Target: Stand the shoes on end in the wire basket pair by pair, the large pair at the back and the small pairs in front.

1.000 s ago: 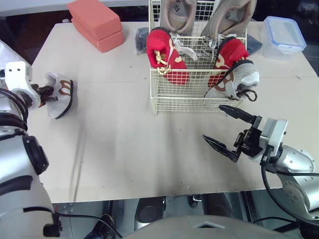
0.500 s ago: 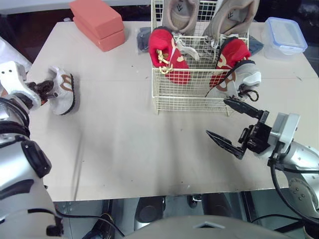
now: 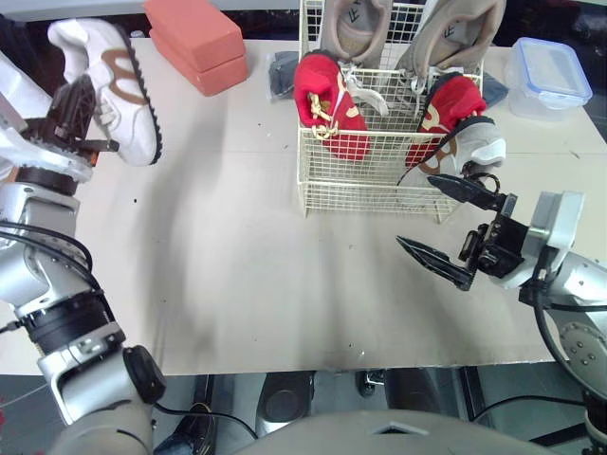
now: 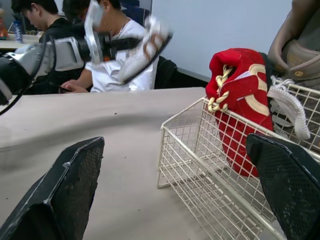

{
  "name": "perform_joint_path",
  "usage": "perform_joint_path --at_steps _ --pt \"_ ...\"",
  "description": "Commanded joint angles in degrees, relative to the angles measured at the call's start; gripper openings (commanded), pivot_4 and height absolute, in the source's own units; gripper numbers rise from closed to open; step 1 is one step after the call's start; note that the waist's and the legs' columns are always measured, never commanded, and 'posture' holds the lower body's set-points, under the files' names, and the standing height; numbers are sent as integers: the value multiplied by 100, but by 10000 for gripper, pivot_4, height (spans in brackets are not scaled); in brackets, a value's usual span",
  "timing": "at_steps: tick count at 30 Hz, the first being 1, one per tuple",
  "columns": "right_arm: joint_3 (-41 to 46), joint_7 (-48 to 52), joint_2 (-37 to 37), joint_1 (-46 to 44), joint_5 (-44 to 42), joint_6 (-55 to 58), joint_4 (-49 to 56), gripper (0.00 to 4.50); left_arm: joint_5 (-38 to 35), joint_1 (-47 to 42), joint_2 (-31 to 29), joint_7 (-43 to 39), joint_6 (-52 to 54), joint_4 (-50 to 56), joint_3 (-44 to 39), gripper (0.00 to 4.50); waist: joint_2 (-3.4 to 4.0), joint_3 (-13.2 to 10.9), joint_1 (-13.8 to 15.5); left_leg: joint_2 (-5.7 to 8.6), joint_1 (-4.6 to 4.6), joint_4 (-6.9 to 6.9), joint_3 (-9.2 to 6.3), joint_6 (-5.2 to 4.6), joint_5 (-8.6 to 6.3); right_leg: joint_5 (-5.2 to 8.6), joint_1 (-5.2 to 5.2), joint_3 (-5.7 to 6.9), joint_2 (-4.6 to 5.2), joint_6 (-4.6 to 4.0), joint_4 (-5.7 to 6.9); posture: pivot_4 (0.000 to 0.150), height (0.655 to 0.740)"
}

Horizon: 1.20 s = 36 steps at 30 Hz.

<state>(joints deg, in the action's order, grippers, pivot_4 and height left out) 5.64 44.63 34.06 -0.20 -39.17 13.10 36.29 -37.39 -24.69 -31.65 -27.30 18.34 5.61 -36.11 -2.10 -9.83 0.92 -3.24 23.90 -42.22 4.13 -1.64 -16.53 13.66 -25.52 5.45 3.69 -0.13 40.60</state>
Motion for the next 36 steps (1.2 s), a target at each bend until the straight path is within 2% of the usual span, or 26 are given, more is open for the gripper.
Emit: perform_joint_path --at_steps 1,4,8,15,28,36 --pt "205 87 32 -44 -73 -91 17 45000 -510 30 210 402 90 1272 119 506 0 0 2 0 -5 0 0 0 0 0 5 0 0 0 0 1500 6860" --pt "240 100 17 -2 -94 -109 15 45000 -732 -8 505 895 262 1862 388 506 1 0 -1 1 -10 2 -1 0 0 0 7 -2 -5 0 2 1500 6860" --pt "326 73 -2 81 -72 -130 34 45000 -628 16 927 1263 234 2526 1048 506 2 1 5 1 -10 2 -1 0 0 0 7 -3 -10 0 2 1500 6860" --pt "398 -129 -47 141 -101 -43 218 45000 25 -44 1617 1575 -176 2845 2106 506 3 0 -4 6 -12 2 0 -2 -1 1 8 -7 -31 0 2 1500 6860" --pt "510 -396 -54 332 -73 -27 391 45000 2090 328 2658 1365 -2250 1742 3634 506 4 0 16 3 -8 2 0 -25 -14 2 7 -10 -46 0 -9 1500 6860" --pt "637 -571 25 389 -200 124 594 45000 2782 512 3052 1278 -3511 935 4035 506 5 2 28 3 -6 2 -2 -31 -18 12 7 -7 -46 17 -11 1500 6860"
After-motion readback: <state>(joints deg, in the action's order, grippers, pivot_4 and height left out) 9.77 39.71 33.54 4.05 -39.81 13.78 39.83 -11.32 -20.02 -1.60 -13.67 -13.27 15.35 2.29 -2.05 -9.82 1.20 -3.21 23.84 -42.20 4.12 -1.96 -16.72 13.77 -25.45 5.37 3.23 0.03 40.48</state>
